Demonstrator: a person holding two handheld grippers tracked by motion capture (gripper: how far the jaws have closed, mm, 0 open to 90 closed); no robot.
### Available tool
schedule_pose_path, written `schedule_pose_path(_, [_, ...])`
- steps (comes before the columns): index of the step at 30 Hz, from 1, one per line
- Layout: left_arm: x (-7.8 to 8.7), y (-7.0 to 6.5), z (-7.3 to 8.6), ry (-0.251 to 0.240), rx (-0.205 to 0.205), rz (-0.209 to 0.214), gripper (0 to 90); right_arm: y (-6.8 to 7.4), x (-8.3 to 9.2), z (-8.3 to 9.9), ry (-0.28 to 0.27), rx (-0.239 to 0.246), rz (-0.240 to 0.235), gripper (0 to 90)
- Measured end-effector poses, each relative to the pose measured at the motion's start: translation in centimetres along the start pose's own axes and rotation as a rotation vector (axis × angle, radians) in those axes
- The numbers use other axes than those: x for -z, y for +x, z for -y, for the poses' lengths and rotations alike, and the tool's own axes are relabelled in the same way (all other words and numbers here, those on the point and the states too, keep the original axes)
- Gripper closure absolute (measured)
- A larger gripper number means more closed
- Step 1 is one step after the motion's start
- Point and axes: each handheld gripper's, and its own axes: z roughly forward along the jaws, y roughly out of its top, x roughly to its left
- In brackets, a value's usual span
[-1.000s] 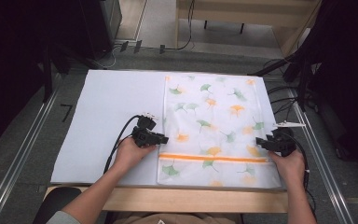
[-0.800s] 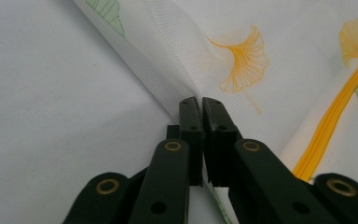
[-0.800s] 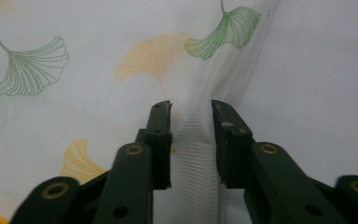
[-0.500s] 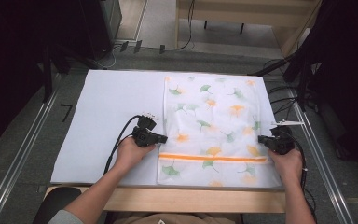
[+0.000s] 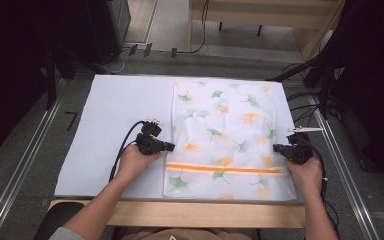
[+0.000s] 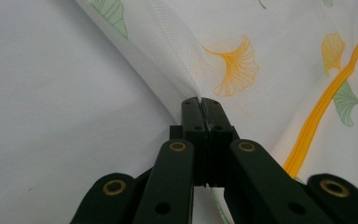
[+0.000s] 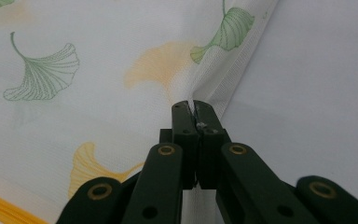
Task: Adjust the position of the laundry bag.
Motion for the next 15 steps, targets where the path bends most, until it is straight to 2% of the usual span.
schedule_pose_path(6, [1.1, 0.7, 0.3, -0.004, 0.012, -0.009, 90.0, 1.2, -0.3, -0.7, 0.009, 0.026, -0.029, 90.0])
schedule_pose_path(9, [2.6, 1.4, 0.6, -0.020, 0.032, -0.015, 90.0, 1.8, -0.6, -1.1, 0.013, 0.046, -0.052, 90.0])
schedule_pose_path(10, [2.6, 1.4, 0.6, -0.020, 0.032, -0.015, 90.0, 1.8, -0.6, -1.1, 0.013, 0.046, -0.052, 90.0])
schedule_pose_path(15, [4.4, 2.6, 1.3, -0.014, 0.051, -0.034, 90.0, 3.7, -1.5, -2.1, 0.023, 0.104, -0.094, 90.0])
